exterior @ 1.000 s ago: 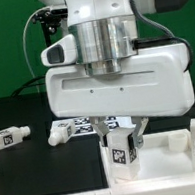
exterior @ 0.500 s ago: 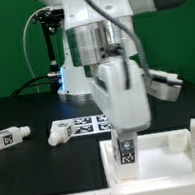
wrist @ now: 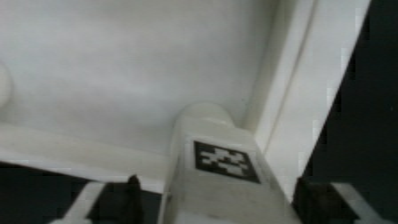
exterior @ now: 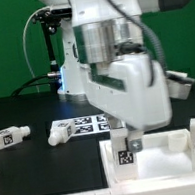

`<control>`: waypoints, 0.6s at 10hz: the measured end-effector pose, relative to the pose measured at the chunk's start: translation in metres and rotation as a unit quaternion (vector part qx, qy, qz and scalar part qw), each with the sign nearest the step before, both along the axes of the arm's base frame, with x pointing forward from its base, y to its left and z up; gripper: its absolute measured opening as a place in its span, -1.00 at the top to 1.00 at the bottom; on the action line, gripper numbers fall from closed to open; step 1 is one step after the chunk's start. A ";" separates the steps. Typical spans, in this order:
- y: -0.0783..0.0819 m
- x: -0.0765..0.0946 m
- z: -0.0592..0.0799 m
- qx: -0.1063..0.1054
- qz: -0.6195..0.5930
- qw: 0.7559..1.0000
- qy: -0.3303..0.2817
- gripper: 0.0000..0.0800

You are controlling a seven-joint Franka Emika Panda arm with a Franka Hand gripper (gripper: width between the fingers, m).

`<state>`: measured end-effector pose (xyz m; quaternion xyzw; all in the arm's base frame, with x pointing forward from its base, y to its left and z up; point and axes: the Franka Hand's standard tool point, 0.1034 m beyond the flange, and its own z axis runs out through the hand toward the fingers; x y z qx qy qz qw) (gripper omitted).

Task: Assemble square table

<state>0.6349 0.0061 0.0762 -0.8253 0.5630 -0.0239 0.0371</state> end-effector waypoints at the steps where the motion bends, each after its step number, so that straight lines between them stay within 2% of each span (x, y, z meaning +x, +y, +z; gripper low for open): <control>1: 0.000 -0.001 0.000 -0.007 0.134 0.991 0.000 -0.47; 2: 0.000 -0.003 -0.001 -0.007 0.183 0.983 0.003 -0.47; 3: -0.001 -0.003 -0.001 -0.010 0.215 0.977 0.001 -0.60; 4: -0.001 -0.003 -0.001 -0.013 0.248 0.969 0.000 -0.62; 6: -0.002 -0.003 -0.001 -0.022 0.348 0.937 -0.003 -0.62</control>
Offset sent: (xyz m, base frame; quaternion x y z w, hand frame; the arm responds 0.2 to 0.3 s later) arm 0.0000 0.0000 0.0000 0.0000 0.0000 -0.1938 0.9810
